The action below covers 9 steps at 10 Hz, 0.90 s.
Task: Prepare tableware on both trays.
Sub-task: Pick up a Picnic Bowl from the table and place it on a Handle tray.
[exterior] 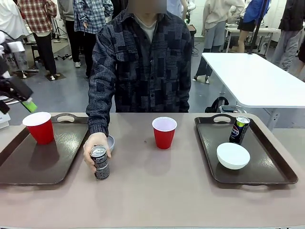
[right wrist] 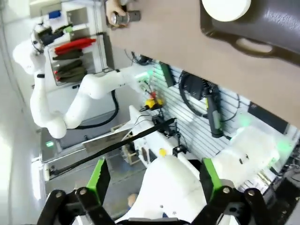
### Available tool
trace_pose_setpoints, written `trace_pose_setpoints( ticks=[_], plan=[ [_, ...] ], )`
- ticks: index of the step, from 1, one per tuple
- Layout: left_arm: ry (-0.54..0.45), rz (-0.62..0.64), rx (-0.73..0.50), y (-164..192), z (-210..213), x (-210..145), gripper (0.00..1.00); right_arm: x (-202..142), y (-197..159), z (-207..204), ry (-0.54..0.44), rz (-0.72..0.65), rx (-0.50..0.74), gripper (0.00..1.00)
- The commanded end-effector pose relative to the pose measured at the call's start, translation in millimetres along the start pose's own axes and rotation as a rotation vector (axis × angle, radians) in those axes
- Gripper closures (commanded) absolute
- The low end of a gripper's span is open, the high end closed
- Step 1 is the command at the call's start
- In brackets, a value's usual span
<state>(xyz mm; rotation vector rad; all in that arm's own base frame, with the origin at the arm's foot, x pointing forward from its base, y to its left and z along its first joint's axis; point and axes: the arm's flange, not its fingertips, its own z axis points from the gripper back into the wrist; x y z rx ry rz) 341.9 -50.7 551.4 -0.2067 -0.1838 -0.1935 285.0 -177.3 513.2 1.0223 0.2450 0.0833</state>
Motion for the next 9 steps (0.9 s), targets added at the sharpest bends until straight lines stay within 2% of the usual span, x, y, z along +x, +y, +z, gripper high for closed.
trace_pose_setpoints(
  ticks=[1,2,6,7,9],
  plan=[
    [0.066,-0.025,0.008,-28.1,-6.0,6.9,0.0,-1.3,-15.8,9.2,0.002,0.012,0.065,0.0],
    [0.085,-0.04,0.042,-40.0,-17.7,5.5,0.0,-4.0,-22.5,6.5,-0.001,0.009,0.048,0.0],
    [0.136,-0.092,0.073,-38.6,-44.8,-1.0,0.0,-5.1,-21.9,4.6,-0.004,-0.01,0.045,0.0],
    [0.14,-0.127,0.068,-27.8,-39.2,-18.0,0.0,-5.1,-21.9,4.6,-0.004,-0.01,0.045,0.0],
    [0.157,-0.202,0.038,11.3,-11.2,-79.1,0.0,-5.1,-21.9,4.6,-0.004,-0.01,0.045,0.0]
  ],
)
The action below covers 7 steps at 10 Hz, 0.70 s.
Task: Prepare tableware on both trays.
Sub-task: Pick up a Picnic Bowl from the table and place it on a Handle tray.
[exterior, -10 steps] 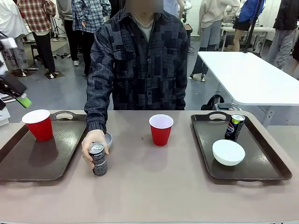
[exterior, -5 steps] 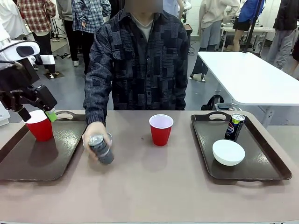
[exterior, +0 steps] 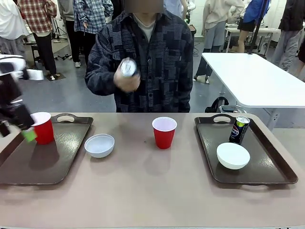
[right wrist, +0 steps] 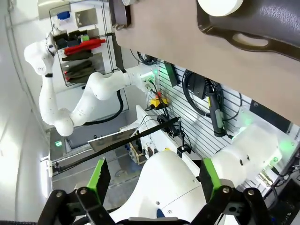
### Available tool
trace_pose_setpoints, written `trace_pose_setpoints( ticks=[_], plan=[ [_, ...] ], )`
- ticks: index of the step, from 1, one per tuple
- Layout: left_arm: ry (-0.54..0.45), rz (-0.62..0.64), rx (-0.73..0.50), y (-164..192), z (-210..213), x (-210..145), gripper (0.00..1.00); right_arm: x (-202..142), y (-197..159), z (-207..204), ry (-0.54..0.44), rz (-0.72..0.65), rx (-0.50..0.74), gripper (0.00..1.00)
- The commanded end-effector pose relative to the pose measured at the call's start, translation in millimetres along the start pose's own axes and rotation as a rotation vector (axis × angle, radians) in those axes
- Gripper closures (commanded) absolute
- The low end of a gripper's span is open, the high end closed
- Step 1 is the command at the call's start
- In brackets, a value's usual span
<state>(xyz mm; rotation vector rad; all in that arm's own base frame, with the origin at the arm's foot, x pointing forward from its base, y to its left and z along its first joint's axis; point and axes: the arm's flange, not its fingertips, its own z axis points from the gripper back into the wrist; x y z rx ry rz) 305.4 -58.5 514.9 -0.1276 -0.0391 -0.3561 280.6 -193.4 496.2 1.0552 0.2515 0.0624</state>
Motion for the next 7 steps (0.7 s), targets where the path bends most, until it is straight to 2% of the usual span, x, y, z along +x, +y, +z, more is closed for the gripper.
trace_pose_setpoints(
  ticks=[1,7],
  plan=[
    [0.007,-0.056,0.01,18.5,8.5,-56.8,0.0,-0.8,1.2,0.6,0.001,0.006,0.009,0.0],
    [-0.013,-0.056,-0.025,16.3,4.2,-51.4,0.0,-0.8,1.2,0.6,0.001,0.006,0.009,0.0]
  ],
)
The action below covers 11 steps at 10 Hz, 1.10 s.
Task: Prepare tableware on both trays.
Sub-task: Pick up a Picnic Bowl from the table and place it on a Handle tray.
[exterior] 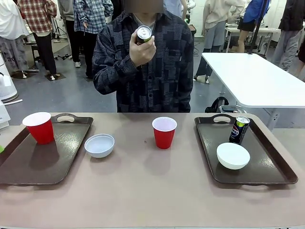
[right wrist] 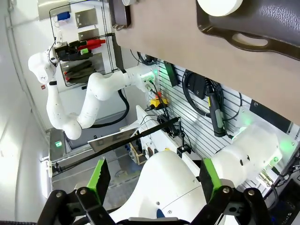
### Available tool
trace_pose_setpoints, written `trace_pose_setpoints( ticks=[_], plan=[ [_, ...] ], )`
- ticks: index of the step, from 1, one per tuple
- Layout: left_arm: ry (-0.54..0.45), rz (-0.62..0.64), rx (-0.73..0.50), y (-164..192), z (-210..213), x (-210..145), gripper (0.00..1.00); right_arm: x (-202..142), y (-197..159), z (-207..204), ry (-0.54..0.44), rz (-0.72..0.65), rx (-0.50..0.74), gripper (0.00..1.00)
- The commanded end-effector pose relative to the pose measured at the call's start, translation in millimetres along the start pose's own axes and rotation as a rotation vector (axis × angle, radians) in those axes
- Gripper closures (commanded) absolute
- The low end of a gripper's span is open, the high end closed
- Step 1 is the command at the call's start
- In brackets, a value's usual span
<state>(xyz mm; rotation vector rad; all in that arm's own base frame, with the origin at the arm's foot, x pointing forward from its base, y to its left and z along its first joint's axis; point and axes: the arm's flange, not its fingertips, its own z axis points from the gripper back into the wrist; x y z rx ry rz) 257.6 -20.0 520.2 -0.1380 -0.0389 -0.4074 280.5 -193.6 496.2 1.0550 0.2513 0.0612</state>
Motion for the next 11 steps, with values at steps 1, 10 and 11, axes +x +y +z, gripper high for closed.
trace_pose_setpoints(
  ticks=[1,10,11],
  plan=[
    [-0.021,0.002,-0.018,-4.9,-8.0,15.8,0.0,-0.6,1.4,0.4,0.001,0.007,0.01,0.0],
    [-0.08,-0.002,0.039,-61.5,-72.0,130.3,0.0,-0.6,1.4,0.4,0.001,0.007,0.01,0.0],
    [-0.114,-0.028,0.057,-59.8,-81.5,141.9,0.0,-0.6,1.4,0.4,0.001,0.007,0.01,0.0]
  ],
)
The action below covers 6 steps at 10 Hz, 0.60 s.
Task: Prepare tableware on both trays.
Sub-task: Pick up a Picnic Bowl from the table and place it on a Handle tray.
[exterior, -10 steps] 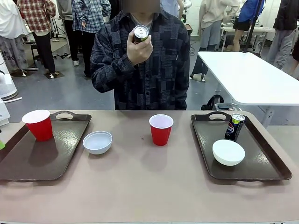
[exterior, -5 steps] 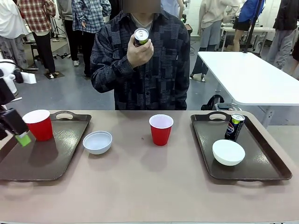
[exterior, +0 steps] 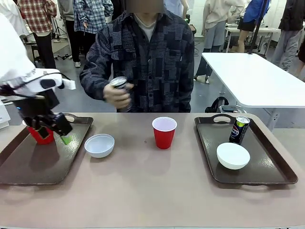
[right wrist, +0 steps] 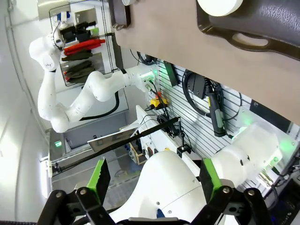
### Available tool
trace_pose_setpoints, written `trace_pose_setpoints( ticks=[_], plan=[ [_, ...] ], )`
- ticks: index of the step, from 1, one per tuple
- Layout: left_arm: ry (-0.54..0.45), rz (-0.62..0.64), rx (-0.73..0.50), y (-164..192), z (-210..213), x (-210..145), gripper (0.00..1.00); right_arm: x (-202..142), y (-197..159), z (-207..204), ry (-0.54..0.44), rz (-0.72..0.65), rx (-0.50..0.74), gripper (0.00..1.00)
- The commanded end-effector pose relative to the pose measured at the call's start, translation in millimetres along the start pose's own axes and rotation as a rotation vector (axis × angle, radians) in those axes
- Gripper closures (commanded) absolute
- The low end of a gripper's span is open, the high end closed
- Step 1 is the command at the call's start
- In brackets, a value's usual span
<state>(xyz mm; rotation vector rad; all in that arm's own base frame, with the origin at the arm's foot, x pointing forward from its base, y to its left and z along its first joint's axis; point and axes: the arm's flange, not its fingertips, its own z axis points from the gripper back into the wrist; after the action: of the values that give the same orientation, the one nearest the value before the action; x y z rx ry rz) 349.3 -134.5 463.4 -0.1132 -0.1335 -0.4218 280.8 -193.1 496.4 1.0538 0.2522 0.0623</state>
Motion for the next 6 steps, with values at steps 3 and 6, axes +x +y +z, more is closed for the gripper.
trace_pose_setpoints(
  ticks=[3,6],
  plan=[
    [-0.006,-0.059,-0.031,18.3,16.9,-52.8,0.0,-0.9,0.9,0.7,0.0,0.006,0.011,0.0],
    [0.072,-0.104,-0.017,19.1,28.8,-122.3,0.0,-0.9,0.9,0.7,0.0,0.006,0.011,0.0]
  ],
)
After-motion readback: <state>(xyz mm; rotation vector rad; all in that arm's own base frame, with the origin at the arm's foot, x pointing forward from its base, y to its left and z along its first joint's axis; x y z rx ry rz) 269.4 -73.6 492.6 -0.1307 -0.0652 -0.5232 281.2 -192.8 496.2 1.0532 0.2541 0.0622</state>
